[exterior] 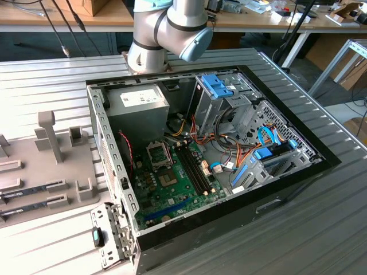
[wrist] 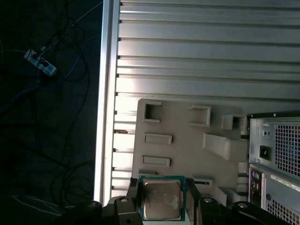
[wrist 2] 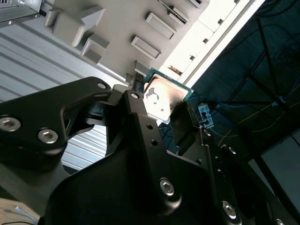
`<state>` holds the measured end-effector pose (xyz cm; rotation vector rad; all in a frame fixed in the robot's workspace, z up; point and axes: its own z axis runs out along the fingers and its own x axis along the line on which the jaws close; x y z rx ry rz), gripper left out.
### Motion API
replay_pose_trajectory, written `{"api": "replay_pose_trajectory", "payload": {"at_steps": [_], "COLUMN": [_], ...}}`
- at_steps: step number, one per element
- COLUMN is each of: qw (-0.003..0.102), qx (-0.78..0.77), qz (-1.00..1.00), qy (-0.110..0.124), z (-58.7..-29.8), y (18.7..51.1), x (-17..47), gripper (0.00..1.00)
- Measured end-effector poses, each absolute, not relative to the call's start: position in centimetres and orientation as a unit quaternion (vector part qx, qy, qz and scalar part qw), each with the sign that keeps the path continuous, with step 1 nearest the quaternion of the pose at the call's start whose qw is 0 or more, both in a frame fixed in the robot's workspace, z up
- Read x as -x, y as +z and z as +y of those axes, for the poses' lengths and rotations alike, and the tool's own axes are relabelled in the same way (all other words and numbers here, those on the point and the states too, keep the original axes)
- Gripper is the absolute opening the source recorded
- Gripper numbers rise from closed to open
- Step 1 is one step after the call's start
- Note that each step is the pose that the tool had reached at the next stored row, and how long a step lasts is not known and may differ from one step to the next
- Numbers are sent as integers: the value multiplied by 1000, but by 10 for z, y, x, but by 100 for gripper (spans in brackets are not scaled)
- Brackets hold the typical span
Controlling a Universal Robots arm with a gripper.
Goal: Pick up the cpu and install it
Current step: 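Pick up the cpu and move it towards the insertion slot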
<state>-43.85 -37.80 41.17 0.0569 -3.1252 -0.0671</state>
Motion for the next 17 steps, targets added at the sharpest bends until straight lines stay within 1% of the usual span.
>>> {"api": "replay_pose_trajectory", "payload": {"at_steps": [17], "qw": [8], "qx": [-18], "qz": [-1000], "qy": [-21], "z": [-378], "y": [412], "x": [427], "gripper": [47]}}
